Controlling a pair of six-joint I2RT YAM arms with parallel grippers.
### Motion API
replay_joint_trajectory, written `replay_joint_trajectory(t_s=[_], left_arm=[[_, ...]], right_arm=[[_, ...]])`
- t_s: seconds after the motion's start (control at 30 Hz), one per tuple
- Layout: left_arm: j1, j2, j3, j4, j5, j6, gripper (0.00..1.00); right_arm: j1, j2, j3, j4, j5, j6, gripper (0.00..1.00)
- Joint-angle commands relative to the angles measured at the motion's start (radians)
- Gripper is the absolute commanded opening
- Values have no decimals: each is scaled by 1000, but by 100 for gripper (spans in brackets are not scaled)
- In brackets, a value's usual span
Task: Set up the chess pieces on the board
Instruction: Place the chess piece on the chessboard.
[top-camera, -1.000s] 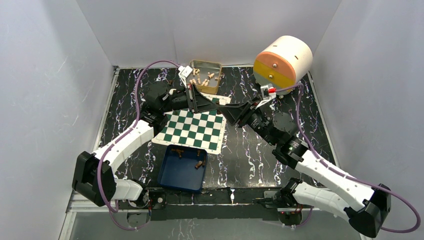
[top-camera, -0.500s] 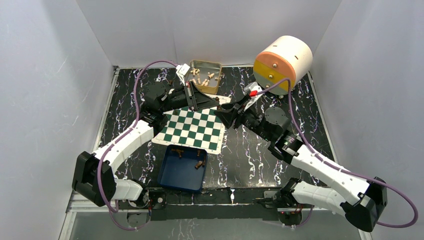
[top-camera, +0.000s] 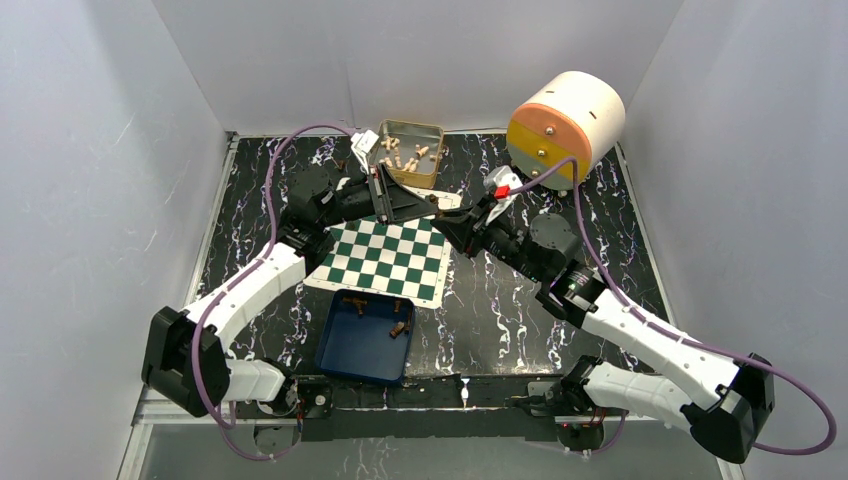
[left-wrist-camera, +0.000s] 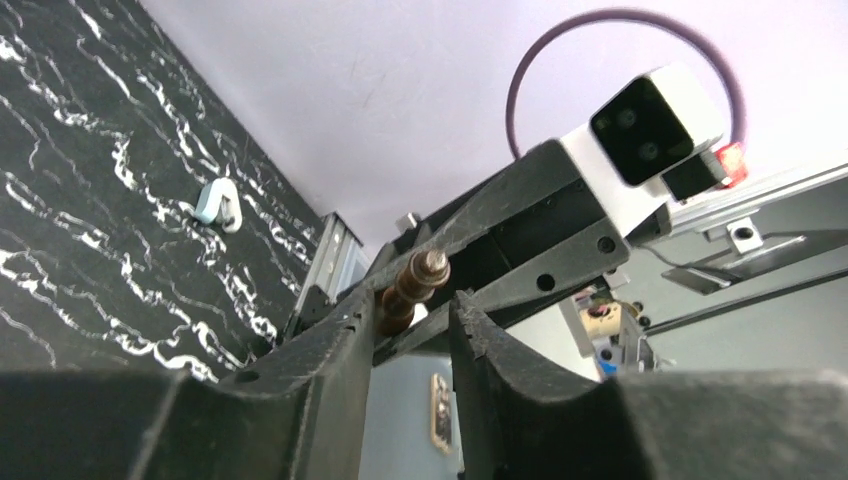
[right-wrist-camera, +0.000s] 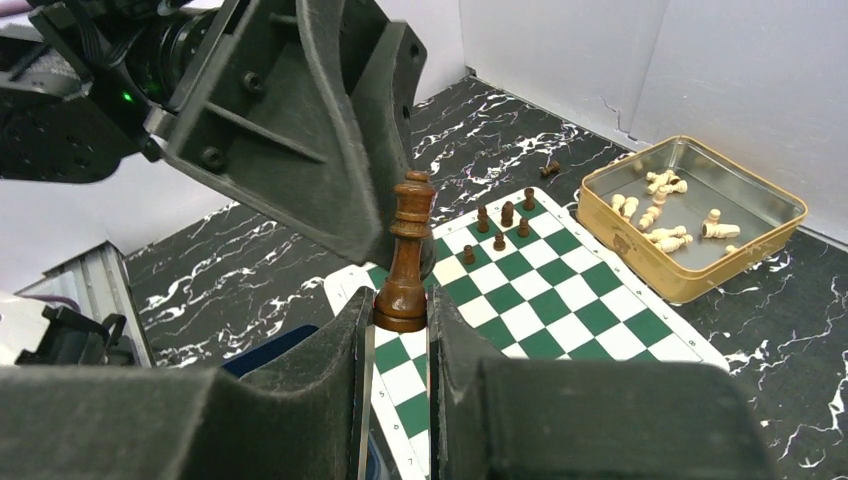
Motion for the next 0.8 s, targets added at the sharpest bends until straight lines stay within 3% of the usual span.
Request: replay_joint_trajectory(t_s=[0.0,0.07,0.3,0.5,0.77], left_arm=[[-5,-95,22,-163,-2,82,40],[-5,-116,47,-257,-23,128,46],[-5,-102,157,-495,-23,225,45],[-5,-113,176,-507,-18,223,47],[-5,-91,208,-574,-26,266,24]], right_arm=[[2,-39,3,39,-60,-79,12],[2,-45,-3,28,-88,-91,12],[1,-43,-8,13,-141,-100,12],[2,-37,-13,7,-164,-92,11],[1,-34,-13,-1,-174,-93,11]])
